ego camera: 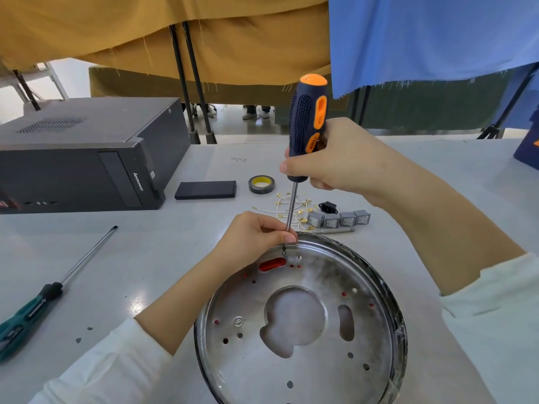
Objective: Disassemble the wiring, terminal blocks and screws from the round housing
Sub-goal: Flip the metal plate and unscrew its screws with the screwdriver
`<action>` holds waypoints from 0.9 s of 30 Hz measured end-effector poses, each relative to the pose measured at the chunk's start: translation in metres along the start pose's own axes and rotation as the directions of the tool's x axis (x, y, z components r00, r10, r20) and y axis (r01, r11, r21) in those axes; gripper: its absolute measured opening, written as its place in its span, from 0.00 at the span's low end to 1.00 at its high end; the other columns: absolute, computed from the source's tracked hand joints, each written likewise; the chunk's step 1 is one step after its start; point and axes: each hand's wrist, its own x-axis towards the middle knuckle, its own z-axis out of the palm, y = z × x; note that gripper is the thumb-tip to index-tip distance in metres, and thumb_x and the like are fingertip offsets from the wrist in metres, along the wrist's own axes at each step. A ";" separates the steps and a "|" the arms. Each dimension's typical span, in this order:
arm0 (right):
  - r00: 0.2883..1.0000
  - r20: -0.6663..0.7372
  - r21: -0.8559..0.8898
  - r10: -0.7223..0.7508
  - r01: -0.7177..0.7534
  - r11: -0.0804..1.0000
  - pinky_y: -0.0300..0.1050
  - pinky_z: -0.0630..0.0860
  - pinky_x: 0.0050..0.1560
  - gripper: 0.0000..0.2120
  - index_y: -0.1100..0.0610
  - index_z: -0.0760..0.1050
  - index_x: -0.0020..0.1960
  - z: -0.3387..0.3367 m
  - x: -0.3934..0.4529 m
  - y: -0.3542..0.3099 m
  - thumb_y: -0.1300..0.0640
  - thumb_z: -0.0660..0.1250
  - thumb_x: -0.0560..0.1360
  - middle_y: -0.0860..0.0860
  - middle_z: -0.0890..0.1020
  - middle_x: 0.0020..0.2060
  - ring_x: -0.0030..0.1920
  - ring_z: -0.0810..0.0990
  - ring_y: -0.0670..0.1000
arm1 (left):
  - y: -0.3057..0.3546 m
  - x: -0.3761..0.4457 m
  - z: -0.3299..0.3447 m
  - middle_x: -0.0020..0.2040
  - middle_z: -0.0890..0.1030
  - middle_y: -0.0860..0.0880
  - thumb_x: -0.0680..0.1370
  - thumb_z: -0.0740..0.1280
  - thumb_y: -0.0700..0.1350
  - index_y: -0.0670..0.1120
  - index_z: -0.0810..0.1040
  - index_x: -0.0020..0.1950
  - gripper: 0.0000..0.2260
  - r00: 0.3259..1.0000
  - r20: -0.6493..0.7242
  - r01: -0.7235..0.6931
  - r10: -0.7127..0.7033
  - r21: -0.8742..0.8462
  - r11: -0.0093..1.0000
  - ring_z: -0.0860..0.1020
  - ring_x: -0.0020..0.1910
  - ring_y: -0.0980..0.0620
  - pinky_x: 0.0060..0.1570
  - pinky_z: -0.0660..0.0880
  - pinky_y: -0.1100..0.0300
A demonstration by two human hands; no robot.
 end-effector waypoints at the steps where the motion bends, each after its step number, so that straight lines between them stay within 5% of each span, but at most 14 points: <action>1: 1.000 0.016 0.020 0.023 -0.023 1.000 0.39 0.67 0.28 0.09 0.65 0.76 0.46 0.001 0.000 -0.002 0.60 0.69 0.71 0.54 0.77 0.27 0.25 0.68 0.47 | 0.000 0.000 0.000 0.38 0.85 0.56 0.72 0.75 0.47 0.60 0.85 0.36 0.07 1.000 -0.011 0.002 -0.002 0.000 1.000 0.81 0.41 0.61 0.47 0.76 0.67; 3: 0.998 0.035 0.064 0.055 -0.057 0.996 0.40 0.63 0.27 0.03 0.62 0.75 0.40 0.001 0.003 -0.002 0.62 0.66 0.70 0.49 0.74 0.25 0.24 0.65 0.47 | 0.001 -0.002 0.000 0.40 0.85 0.56 0.73 0.73 0.46 0.59 0.84 0.40 0.07 1.000 0.016 -0.010 0.010 0.001 1.000 0.82 0.43 0.59 0.49 0.76 0.66; 6: 0.997 0.004 0.105 0.078 -0.078 0.991 0.41 0.60 0.27 0.12 0.53 0.67 0.30 0.001 0.005 0.000 0.62 0.65 0.68 0.52 0.72 0.28 0.26 0.61 0.48 | 0.004 -0.005 -0.001 0.43 0.85 0.59 0.78 0.68 0.40 0.55 0.82 0.48 0.09 0.993 0.113 -0.023 0.031 -0.069 0.997 0.82 0.48 0.63 0.53 0.73 0.71; 9: 0.994 0.084 0.040 0.063 -0.067 0.997 0.39 0.60 0.25 0.09 0.54 0.66 0.34 0.001 0.001 -0.001 0.58 0.66 0.70 0.49 0.71 0.28 0.28 0.61 0.48 | 0.004 -0.004 -0.002 0.41 0.84 0.60 0.77 0.67 0.38 0.52 0.84 0.44 0.10 0.997 0.071 -0.023 0.025 -0.036 0.999 0.80 0.44 0.66 0.49 0.71 0.74; 14: 1.000 0.004 -0.177 -0.025 0.026 0.984 0.30 0.60 0.18 0.20 0.54 0.64 0.33 -0.001 -0.004 -0.003 0.44 0.70 0.72 0.43 0.67 0.17 0.19 0.65 0.43 | 0.000 -0.002 -0.001 0.42 0.86 0.53 0.73 0.72 0.41 0.58 0.84 0.37 0.11 1.000 -0.002 0.004 -0.004 -0.026 1.000 0.82 0.47 0.53 0.54 0.77 0.60; 22: 0.989 0.108 0.125 0.101 -0.114 0.986 0.36 0.61 0.21 0.06 0.64 0.78 0.47 -0.009 0.002 0.001 0.65 0.67 0.70 0.48 0.72 0.25 0.26 0.63 0.46 | -0.001 0.000 -0.001 0.36 0.84 0.55 0.70 0.76 0.48 0.57 0.83 0.36 0.05 1.000 -0.014 -0.003 0.004 0.013 1.000 0.78 0.34 0.61 0.40 0.74 0.68; 27: 0.991 0.101 0.027 0.087 -0.090 0.996 0.37 0.61 0.21 0.06 0.57 0.73 0.42 -0.004 0.001 0.004 0.56 0.69 0.70 0.51 0.69 0.28 0.27 0.61 0.48 | -0.001 0.000 -0.002 0.40 0.85 0.55 0.72 0.74 0.44 0.57 0.83 0.37 0.08 0.999 0.028 -0.023 0.022 0.035 0.999 0.82 0.42 0.55 0.49 0.77 0.61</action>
